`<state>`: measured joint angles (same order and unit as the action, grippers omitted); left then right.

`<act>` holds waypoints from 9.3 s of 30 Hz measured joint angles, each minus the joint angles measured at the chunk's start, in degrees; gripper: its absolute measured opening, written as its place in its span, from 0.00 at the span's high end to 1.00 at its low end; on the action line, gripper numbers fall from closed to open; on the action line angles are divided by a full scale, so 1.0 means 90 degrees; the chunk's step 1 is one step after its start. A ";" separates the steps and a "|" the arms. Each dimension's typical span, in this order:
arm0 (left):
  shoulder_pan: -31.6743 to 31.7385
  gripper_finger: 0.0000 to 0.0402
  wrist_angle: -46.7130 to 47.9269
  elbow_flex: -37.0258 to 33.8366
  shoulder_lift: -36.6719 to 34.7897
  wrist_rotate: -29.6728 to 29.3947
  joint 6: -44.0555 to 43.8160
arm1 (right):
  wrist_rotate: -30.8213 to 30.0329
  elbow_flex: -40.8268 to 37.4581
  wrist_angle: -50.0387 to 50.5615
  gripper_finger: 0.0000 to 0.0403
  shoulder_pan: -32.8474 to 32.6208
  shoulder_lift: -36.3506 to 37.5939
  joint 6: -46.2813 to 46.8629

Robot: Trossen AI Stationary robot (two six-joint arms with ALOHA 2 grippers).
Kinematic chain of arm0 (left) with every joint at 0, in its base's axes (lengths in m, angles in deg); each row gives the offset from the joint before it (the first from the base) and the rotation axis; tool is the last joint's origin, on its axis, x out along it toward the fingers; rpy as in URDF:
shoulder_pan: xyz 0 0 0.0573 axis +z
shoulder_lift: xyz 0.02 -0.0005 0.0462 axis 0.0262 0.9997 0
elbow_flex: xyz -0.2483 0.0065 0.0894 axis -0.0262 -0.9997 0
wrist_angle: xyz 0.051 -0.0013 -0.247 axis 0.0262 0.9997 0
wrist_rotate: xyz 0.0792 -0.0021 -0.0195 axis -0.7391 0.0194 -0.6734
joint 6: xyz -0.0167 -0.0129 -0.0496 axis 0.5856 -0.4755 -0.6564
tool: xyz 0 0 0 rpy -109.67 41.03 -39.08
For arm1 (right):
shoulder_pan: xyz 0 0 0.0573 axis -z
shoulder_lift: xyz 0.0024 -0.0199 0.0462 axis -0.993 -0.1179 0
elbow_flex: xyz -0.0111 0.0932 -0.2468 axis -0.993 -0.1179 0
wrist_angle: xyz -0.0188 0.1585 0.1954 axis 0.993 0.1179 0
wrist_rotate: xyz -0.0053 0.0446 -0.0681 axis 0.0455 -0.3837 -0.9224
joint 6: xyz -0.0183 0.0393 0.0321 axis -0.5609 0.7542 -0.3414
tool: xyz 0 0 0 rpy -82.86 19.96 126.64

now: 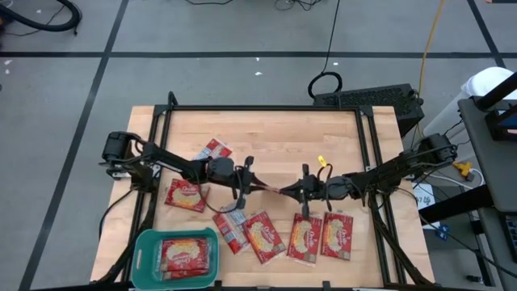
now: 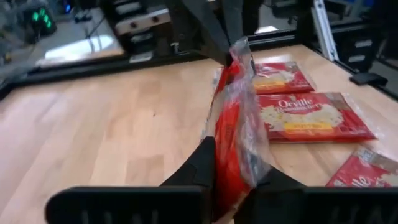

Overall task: Sort popcorn bags into baskets
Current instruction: Put the red popcorn bag into the blue container

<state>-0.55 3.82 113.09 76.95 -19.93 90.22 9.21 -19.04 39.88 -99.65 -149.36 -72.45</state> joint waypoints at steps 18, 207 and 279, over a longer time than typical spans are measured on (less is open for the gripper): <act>0.0225 0.97 0.1842 -0.0284 -0.1606 -0.0632 -0.1446 | -0.1770 0.0000 0.0205 0.49 -0.0132 -0.0728 0.0984; -0.6284 0.94 1.3640 0.5013 -0.0121 -0.1874 -0.8880 | 0.2087 0.1481 -0.0744 0.51 0.1354 -0.1358 0.2029; -0.1481 0.87 0.7493 -0.0095 -0.5357 -0.5171 -0.2590 | 0.0556 0.2207 0.0668 0.51 0.1761 -0.1711 -0.0068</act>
<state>-13.88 71.26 112.24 28.74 -66.47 66.91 14.21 0.82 45.89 -83.80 -164.75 -73.06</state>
